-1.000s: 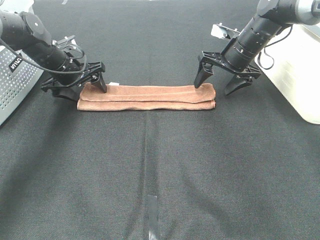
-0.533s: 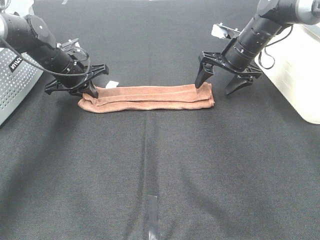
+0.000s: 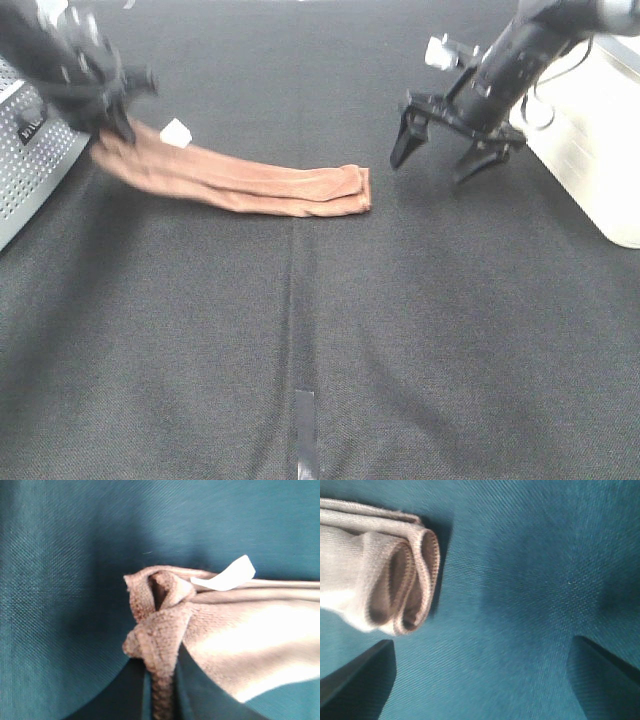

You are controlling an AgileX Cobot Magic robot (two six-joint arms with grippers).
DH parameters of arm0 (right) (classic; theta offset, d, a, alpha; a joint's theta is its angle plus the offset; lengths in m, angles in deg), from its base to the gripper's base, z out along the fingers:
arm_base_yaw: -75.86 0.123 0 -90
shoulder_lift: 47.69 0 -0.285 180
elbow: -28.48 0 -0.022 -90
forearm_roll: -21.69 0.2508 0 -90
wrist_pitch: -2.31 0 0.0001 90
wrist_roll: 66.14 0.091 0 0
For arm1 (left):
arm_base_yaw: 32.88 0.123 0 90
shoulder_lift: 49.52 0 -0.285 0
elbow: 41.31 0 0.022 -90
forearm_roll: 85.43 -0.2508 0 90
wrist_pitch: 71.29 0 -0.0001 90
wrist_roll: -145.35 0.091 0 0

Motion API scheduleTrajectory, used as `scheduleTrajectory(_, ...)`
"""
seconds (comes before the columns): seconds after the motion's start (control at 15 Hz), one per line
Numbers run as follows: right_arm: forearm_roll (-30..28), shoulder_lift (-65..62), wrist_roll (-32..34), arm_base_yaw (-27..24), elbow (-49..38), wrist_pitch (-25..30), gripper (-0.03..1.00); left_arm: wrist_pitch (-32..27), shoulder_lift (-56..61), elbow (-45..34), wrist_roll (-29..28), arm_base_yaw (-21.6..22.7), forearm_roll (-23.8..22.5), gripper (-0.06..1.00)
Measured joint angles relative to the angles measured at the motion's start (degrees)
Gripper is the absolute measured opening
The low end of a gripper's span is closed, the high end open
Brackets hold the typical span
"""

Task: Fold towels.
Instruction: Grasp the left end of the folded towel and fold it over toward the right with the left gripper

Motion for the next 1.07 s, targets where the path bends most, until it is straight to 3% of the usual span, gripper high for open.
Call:
scheduleTrajectory(0.2,0.0,-1.4,0.0,0.0,0.0,0.7,0.87,-3.2,0.0,5.4,-0.2,-3.8,3.0,0.05)
scheduleTrajectory(0.33,0.0,-1.4,0.0,0.0,0.0,1.9,0.87,-0.8,0.0,6.6,-0.2,-7.8,8.0,0.05)
scheduleTrajectory(0.4,0.0,-1.4,0.0,0.0,0.0,1.9,0.87,-0.8,0.0,6.6,-0.2,-7.8,8.0,0.05)
scheduleTrajectory(0.8,-0.1,-1.4,0.1,0.0,0.0,3.3,0.87,10.6,-6.8,6.9,-3.8,-18.4,18.0,0.07)
scheduleTrajectory(0.93,-0.2,-1.4,0.1,0.0,0.0,3.4,0.87,13.7,-9.3,6.9,-6.5,-20.3,18.7,0.21)
scheduleTrajectory(1.07,-0.4,-1.4,0.1,0.0,0.0,3.4,0.87,16.2,-10.2,6.9,-7.4,-21.7,19.4,0.48)
